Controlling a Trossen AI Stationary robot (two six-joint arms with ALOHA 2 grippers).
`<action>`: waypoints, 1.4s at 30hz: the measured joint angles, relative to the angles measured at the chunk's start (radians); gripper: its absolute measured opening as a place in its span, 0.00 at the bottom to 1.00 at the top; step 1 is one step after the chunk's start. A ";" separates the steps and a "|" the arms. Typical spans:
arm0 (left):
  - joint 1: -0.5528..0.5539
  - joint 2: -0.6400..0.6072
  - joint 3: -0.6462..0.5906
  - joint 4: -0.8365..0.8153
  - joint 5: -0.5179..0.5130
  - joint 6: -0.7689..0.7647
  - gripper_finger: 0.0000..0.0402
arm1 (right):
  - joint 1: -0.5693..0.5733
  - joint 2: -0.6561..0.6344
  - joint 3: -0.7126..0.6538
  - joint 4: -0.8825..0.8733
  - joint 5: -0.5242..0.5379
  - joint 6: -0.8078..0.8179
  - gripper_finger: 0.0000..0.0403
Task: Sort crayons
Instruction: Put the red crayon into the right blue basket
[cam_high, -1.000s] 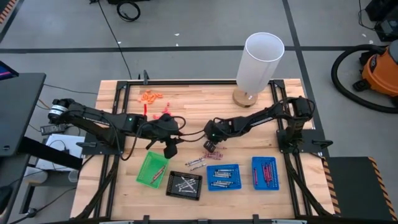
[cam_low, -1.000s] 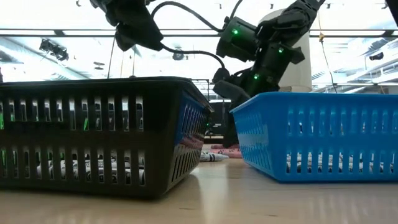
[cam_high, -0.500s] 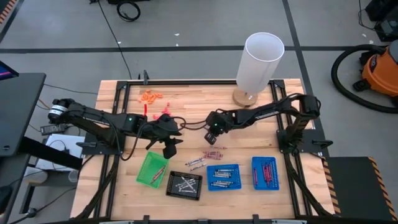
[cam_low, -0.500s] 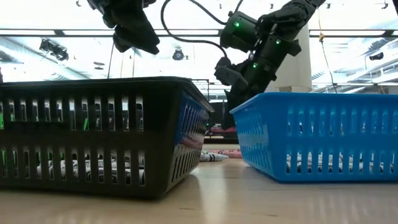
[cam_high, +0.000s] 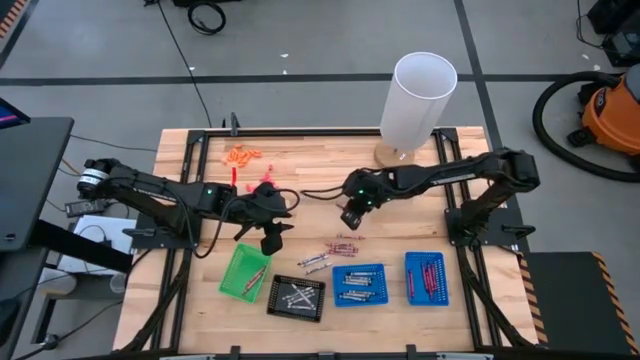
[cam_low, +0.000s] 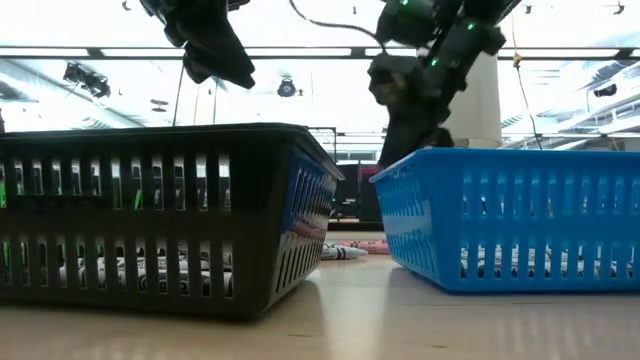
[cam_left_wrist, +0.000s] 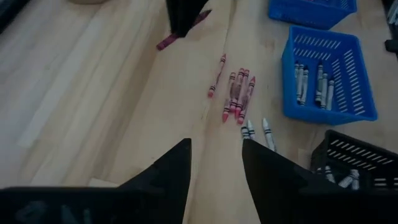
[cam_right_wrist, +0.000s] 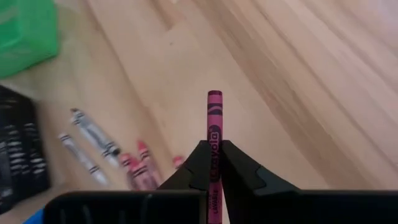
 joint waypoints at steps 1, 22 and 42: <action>0.000 0.000 0.000 0.000 -0.008 0.009 0.38 | 0.004 -0.019 0.000 -0.013 -0.010 0.006 0.07; 0.010 0.000 0.000 -0.015 -0.094 0.075 0.38 | 0.330 -0.377 -0.136 -0.436 -0.254 0.493 0.07; 0.006 0.000 0.000 -0.014 -0.090 0.072 0.38 | 0.594 -0.363 -0.282 -0.487 -0.256 0.982 0.12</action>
